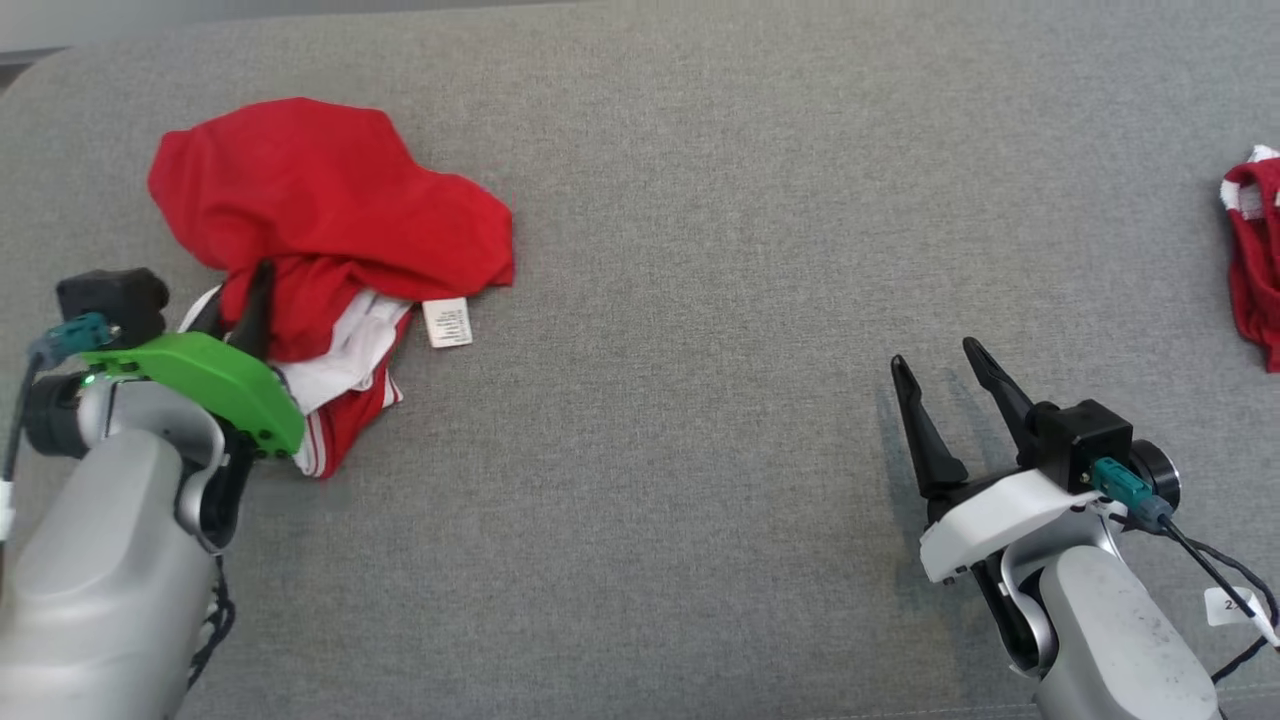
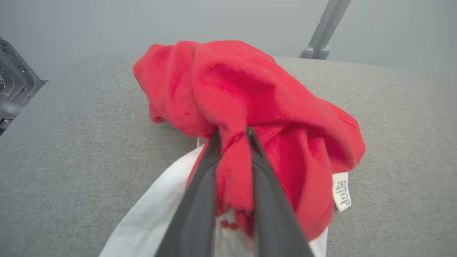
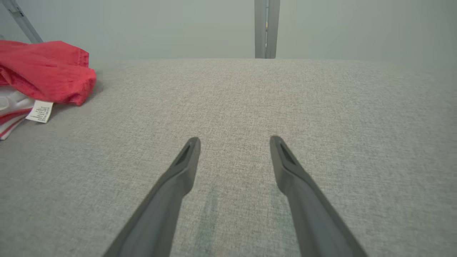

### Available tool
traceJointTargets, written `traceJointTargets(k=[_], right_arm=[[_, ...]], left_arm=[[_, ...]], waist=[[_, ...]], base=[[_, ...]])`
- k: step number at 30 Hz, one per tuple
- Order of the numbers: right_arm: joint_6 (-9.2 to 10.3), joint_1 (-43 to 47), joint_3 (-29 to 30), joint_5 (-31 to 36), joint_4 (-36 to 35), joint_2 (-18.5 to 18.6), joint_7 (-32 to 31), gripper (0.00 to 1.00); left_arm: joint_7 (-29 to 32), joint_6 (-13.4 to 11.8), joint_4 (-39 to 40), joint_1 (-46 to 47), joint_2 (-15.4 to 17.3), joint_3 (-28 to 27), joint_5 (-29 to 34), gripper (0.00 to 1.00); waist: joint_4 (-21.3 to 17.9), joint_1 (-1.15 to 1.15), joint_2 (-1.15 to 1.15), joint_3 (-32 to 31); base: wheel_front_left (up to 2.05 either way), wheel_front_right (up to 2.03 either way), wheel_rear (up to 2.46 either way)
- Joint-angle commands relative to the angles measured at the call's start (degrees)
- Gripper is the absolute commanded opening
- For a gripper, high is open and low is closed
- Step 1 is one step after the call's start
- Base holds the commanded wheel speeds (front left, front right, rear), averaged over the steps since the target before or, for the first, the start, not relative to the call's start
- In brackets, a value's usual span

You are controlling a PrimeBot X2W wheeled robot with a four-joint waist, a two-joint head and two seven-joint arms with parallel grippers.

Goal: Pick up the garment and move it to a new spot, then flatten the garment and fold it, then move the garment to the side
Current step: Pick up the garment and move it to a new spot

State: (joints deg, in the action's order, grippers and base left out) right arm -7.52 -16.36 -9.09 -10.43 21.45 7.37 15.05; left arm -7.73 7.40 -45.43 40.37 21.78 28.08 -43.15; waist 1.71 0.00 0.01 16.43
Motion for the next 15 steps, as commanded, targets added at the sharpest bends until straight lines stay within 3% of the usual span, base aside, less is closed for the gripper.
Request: traceJointTargets(k=[1,15], right_arm=[[0.07,0.9,0.0,-0.3,0.1,-0.2,0.2,1.00],[0.07,2.1,0.6,-1.7,1.5,-2.9,0.2,1.00]], left_arm=[[-0.6,0.1,0.8,-0.7,-0.7,0.6,-0.5,0.00],[-5.7,0.1,5.9,-2.5,-11.5,13.5,-5.4,0.00]], waist=[[-1.0,0.00,-0.01,-1.6],[-10.2,0.00,-0.01,-5.2]], base=[[0.00,0.00,0.00],[0.00,0.00,0.00]])
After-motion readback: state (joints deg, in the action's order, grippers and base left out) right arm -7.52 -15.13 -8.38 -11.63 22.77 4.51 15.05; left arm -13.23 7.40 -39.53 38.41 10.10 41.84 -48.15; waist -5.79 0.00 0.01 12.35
